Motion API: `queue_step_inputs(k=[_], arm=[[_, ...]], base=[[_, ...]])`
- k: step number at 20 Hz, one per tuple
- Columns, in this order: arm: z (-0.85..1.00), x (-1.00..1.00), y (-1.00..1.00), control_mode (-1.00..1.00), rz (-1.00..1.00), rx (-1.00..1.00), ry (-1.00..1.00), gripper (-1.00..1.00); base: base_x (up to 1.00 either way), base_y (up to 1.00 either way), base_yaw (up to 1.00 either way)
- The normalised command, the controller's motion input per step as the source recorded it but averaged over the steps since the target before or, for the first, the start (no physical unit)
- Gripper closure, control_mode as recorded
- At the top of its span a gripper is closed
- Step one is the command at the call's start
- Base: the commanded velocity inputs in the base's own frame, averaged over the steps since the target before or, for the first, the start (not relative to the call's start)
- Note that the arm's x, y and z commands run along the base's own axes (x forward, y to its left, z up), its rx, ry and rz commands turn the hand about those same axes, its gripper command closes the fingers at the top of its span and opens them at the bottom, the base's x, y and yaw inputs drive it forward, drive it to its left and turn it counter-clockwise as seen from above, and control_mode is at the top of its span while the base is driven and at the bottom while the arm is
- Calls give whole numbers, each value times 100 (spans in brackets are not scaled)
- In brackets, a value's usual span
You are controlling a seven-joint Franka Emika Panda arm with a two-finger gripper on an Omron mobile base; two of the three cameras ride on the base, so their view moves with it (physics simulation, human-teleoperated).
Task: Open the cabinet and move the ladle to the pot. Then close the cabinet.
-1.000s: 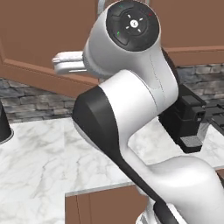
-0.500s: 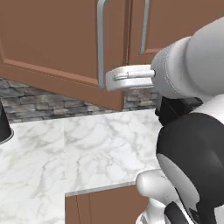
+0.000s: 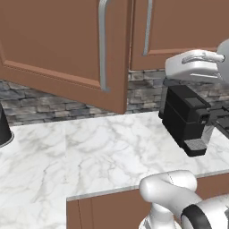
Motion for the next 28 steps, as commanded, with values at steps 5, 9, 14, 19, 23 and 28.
queue_step_inputs(k=[5,9,14,19,23,28], arm=[[-60,51,-14,-100,16,23,13,-100],[-55,80,0,-100,16,20,17,-100],[-21,100,0,-100,13,20,24,-100],[0,91,21,-100,12,17,26,-100],[0,48,56,-100,12,12,19,-100],[0,21,71,-100,10,5,13,-100]], base=[[0,0,0],[0,0,0],[0,0,0],[0,0,0],[0,0,0],[0,0,0]])
